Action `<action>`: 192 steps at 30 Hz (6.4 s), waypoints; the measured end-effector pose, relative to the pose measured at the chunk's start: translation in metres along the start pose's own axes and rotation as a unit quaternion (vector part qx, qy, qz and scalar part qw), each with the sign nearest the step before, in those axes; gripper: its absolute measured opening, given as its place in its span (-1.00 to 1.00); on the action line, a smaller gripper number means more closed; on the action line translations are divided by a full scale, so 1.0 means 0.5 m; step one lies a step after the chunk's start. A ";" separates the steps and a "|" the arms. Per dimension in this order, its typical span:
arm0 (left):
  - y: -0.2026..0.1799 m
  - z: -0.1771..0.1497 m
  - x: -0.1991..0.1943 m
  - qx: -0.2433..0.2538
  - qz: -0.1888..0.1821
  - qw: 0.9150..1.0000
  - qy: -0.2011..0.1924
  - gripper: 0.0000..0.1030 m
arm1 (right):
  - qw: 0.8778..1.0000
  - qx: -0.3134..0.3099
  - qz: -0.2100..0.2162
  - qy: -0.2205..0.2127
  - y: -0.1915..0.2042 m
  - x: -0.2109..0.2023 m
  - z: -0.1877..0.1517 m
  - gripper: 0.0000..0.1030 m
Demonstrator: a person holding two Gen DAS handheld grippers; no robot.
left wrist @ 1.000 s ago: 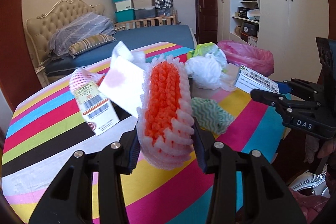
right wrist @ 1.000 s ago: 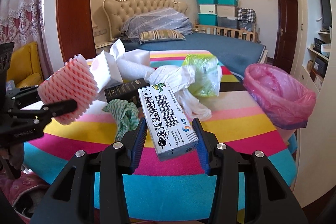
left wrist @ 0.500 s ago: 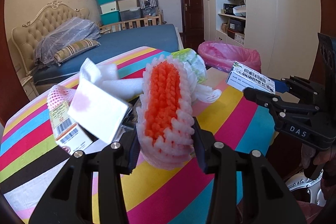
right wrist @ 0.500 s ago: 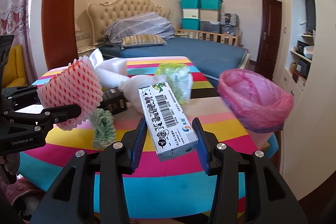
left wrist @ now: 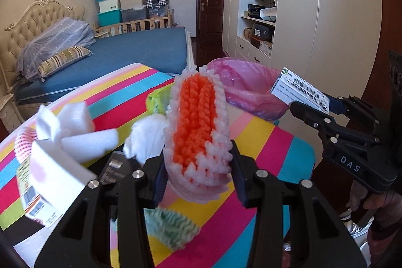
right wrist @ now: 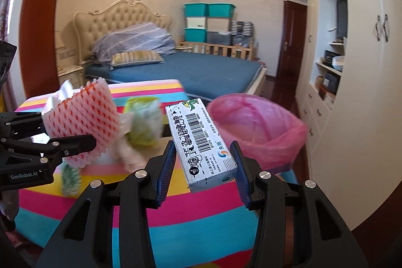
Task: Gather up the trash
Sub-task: 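Carry the mesh net and white box over the pink trash bin, then open both grippers to drop the items into the bin, then move both grippers back over the table, then grasp the green striped rag with the right gripper, then grasp the black box with the left gripper while the right holds the rag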
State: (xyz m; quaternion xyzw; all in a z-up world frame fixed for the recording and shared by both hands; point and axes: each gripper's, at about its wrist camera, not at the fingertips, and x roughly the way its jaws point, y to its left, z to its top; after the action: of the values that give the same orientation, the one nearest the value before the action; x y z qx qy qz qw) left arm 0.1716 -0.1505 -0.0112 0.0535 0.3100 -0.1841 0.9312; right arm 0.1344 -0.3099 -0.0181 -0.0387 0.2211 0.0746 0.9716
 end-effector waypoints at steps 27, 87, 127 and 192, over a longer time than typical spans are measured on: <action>-0.068 0.281 0.340 -0.012 -0.075 0.996 0.041 -0.16 | 0.995 0.065 -0.069 0.008 -0.277 0.230 0.081 -0.15; 0.403 -0.232 -0.221 -0.185 0.220 0.958 0.002 0.90 | 0.983 -0.077 0.150 0.071 0.325 0.089 -0.025 0.64; 0.366 -0.226 -0.204 -0.148 0.271 0.951 0.003 0.80 | 0.976 -0.117 0.146 0.111 0.371 0.126 -0.052 -0.03; 0.129 -0.081 0.087 -0.017 0.053 0.993 0.101 -0.17 | 0.997 -0.071 0.017 -0.010 0.176 -0.005 -0.059 -0.38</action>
State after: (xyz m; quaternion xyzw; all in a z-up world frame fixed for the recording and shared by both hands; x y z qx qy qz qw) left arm 0.2055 -0.0956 -0.0704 0.0723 0.4025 -0.1223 0.9043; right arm 0.1054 -0.2264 -0.0473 -0.1035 0.2059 0.1066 0.9672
